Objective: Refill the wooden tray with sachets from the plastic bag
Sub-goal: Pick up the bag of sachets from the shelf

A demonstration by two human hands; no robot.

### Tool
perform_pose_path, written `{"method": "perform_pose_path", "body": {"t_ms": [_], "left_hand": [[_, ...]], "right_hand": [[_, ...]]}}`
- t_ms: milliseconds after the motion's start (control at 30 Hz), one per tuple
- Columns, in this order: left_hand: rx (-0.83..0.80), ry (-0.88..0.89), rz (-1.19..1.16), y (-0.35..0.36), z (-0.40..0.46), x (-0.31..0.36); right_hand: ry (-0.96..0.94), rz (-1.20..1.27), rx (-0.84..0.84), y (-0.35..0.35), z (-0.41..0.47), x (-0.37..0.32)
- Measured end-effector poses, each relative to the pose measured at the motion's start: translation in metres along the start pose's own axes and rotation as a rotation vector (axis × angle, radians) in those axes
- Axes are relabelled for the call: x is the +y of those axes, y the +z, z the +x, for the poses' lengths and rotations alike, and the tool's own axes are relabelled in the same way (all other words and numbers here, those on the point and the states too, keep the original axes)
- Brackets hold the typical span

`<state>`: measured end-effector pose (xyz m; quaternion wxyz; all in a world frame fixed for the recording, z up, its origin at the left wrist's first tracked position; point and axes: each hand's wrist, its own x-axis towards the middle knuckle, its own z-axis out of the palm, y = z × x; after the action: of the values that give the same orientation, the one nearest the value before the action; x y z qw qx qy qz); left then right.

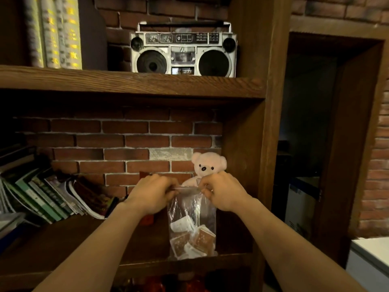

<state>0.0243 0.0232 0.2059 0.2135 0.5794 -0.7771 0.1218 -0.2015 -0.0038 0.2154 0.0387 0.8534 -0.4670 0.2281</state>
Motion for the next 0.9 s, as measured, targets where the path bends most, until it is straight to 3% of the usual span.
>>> {"method": "perform_pose_path", "body": {"t_ms": [367,900], "left_hand": [[-0.023,0.072,-0.018,-0.009,-0.011,0.009],[-0.123,0.235,-0.09,0.029,-0.018,0.058]], "right_hand": [[0.054,-0.015,0.052,-0.012,-0.025,-0.01],[0.276,-0.088,-0.064,-0.015,-0.107,0.0]]}}
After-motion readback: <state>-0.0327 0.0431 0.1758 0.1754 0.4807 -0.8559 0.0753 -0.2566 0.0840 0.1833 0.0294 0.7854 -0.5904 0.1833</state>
